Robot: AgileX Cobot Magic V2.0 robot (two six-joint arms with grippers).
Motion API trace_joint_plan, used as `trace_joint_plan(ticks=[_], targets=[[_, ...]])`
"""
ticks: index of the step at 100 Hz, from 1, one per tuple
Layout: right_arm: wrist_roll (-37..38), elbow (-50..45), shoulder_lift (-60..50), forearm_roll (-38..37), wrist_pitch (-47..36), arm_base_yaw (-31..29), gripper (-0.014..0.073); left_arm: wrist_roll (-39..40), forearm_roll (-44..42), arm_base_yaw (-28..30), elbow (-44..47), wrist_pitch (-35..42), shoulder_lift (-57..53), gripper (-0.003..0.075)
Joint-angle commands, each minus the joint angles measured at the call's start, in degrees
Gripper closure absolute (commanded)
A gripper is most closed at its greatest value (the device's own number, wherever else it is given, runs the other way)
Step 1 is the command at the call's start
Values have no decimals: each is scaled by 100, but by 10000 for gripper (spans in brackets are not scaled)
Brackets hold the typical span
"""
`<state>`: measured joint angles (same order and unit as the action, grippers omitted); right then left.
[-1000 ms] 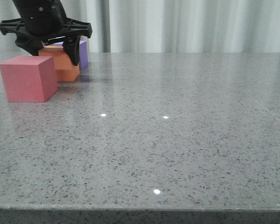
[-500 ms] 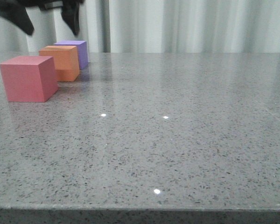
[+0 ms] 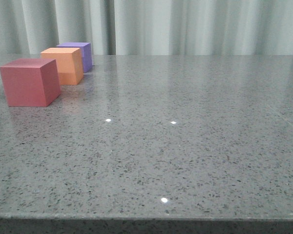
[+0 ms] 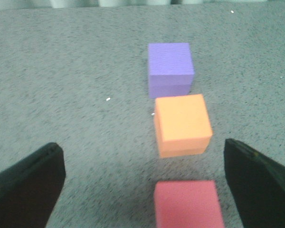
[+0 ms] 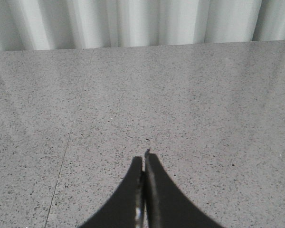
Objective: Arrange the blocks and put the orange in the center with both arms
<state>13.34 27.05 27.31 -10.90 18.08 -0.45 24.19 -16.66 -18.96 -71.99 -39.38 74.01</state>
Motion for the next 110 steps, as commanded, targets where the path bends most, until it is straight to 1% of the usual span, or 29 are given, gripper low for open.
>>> trace_joint_plan(ticks=[1, 11, 30, 46, 51, 56, 63, 68, 70, 75, 77, 82, 85, 110], targets=[[-63, 157, 4, -69, -447, -26, 662, 94, 22, 156, 445, 726, -779, 80], [-63, 157, 4, -69, -447, -26, 662, 94, 31, 239, 1150, 902, -1478, 80], [-63, 157, 4, -69, -447, -26, 662, 94, 72, 239, 2389, 913, -2815, 80], [-63, 157, 4, -69, -447, -26, 662, 94, 98, 239, 3176, 913, -3992, 85], [-63, 157, 4, -69, -447, -26, 662, 94, 33, 239, 3396, 913, -4328, 104], [-63, 157, 4, -69, -447, -26, 662, 94, -42, 239, 3557, 913, -4680, 145], [-63, 157, 4, -69, -447, -26, 662, 94, -133, 239, 3740, 899, -5060, 241], [-63, 157, 4, -69, -447, -26, 662, 94, -142, 239, 3831, 881, -5284, 351], [-63, 157, 4, -69, -447, -26, 662, 94, -147, 239, 3864, 888, -5366, 383], [-63, 157, 4, -69, -447, -26, 662, 94, -147, 239, 3915, 879, -5533, 519], [-63, 157, 4, -69, -447, -26, 662, 94, -147, 239, 3942, 879, -5589, 555], [-63, 157, 4, -69, -447, -26, 662, 94, -147, 239, 3967, 879, -5686, 695], [-63, 157, 4, -69, -447, -26, 662, 94, -157, 239, 3976, 879, -5715, 740], [-63, 157, 4, -69, -447, -26, 662, 94, -83, 239, 3976, 857, -5718, 741]])
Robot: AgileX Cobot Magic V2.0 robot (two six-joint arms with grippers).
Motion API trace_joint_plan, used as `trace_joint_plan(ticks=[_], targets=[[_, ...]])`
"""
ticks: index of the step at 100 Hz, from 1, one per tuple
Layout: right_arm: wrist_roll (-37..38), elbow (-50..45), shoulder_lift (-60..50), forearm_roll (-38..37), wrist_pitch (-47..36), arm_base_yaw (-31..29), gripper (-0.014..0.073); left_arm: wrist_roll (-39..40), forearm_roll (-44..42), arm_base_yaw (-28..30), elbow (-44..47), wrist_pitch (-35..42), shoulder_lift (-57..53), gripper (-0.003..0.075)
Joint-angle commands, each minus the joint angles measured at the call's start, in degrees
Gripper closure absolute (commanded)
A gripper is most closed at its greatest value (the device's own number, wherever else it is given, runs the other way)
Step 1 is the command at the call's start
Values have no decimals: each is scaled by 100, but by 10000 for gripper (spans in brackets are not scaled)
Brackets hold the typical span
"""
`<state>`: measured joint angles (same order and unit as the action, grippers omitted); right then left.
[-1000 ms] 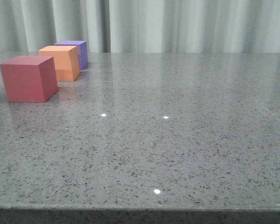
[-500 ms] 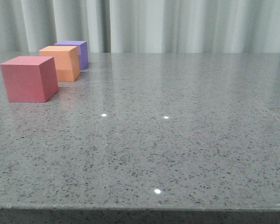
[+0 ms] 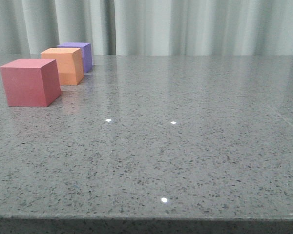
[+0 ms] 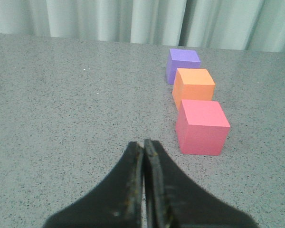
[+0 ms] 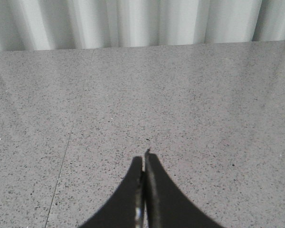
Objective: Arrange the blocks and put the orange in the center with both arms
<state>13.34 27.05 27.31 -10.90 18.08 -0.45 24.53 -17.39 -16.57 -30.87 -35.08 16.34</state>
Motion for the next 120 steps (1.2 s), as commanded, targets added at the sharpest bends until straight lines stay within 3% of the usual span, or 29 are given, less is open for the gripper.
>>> trace_joint_plan(ticks=[1, 53, 67, 79, 86, 120], targets=[[-63, 157, 4, -69, -447, -26, 662, 60, -10, 0, -137, 427, 49, 741], [-63, 157, 4, -69, -447, -26, 662, 60, -165, 0, -108, 538, 49, 741], [-63, 157, 4, -69, -447, -26, 662, -56, -247, 105, 327, 1654, -67, 741], [-63, 157, 4, -69, -447, -26, 662, -1022, 562, 460, 847, 2701, -287, 741], [-63, 157, 4, -69, -447, -26, 662, -1419, 1195, 789, 1095, 2775, -394, 741], [-63, 157, 4, -69, -447, -26, 662, -1417, 1180, 1232, 2333, 3026, -1411, 741]])
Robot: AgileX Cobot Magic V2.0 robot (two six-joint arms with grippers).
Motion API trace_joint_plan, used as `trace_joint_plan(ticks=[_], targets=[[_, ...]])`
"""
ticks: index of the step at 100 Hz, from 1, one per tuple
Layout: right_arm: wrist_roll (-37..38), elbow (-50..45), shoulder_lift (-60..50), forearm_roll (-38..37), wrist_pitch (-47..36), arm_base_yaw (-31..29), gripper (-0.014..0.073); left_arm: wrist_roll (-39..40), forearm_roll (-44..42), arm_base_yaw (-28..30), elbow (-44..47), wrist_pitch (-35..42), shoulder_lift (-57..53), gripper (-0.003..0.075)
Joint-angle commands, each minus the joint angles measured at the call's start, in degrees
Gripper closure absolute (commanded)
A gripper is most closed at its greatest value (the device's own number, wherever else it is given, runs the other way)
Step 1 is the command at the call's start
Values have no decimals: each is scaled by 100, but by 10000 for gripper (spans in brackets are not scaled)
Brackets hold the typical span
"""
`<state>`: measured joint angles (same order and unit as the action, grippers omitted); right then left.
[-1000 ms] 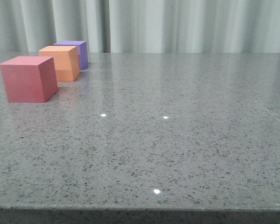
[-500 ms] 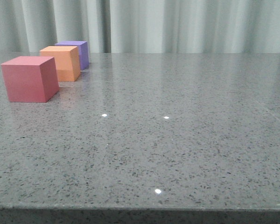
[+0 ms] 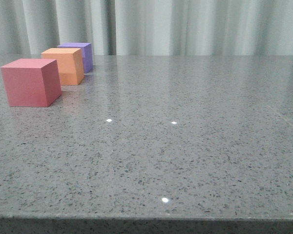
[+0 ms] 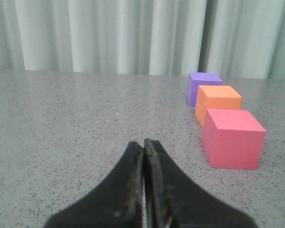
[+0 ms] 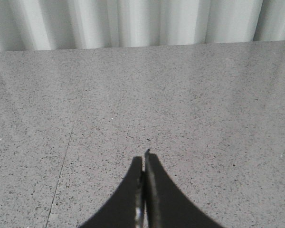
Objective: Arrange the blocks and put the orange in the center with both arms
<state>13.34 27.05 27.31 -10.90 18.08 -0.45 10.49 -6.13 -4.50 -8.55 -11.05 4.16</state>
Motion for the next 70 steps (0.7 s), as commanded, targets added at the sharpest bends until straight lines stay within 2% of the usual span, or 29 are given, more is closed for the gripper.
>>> trace_joint_plan(ticks=[1, 13, 41, 70], targets=[[-63, 157, 4, -69, -447, -26, 662, -13, 55, 25, 154, 644, -220, 741], [-63, 157, 4, -69, -447, -26, 662, -13, 55, 25, 542, 730, -670, 741], [-63, 157, -5, -69, -442, -26, 662, -13, -38, 25, 1111, 1582, -647, 741], [-63, 157, -5, -69, -442, -26, 662, -13, -63, 25, 1111, 1531, -647, 741]])
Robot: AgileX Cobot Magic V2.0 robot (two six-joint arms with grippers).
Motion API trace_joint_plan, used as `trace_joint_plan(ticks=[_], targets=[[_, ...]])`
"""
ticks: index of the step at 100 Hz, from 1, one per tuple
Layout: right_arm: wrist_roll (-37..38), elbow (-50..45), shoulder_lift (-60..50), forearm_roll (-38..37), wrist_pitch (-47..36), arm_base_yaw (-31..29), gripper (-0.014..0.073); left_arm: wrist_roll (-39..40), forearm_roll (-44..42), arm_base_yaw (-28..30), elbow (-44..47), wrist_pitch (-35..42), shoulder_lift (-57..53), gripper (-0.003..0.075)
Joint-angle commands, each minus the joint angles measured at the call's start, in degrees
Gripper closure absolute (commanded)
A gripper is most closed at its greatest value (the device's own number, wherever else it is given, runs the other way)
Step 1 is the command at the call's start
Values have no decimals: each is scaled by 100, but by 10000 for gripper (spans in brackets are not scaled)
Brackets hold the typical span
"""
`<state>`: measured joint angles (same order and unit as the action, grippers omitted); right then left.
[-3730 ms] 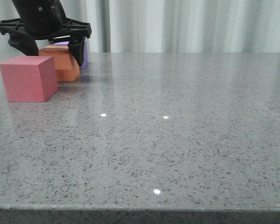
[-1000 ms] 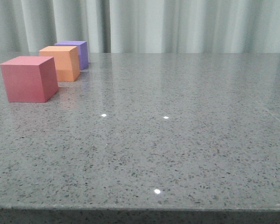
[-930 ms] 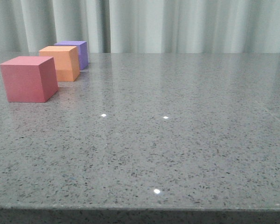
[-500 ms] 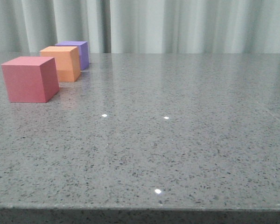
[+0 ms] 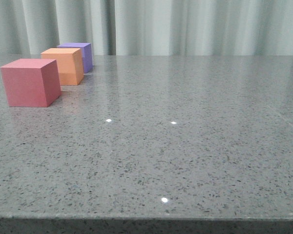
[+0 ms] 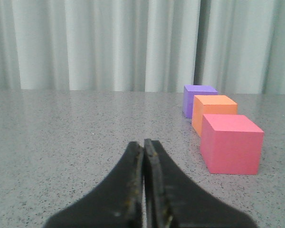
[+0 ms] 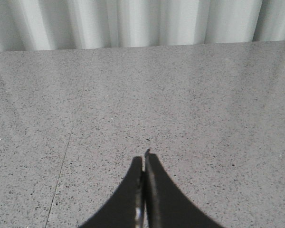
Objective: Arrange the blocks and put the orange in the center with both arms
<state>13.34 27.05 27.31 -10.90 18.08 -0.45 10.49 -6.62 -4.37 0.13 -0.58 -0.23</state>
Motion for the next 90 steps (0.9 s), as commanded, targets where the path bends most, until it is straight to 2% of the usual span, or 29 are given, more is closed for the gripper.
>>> trace_joint_plan(ticks=[1, 76, 90], targets=[[-63, 157, -5, -69, -442, -26, 662, -13, -14, 12, 242, 484, -208, 741], [-63, 141, -71, -69, -448, -26, 662, -13, -14, 12, 242, 484, -208, 741], [-68, -99, -414, 109, -831, -26, 662, -13, -14, 12, 242, 484, -208, 741]])
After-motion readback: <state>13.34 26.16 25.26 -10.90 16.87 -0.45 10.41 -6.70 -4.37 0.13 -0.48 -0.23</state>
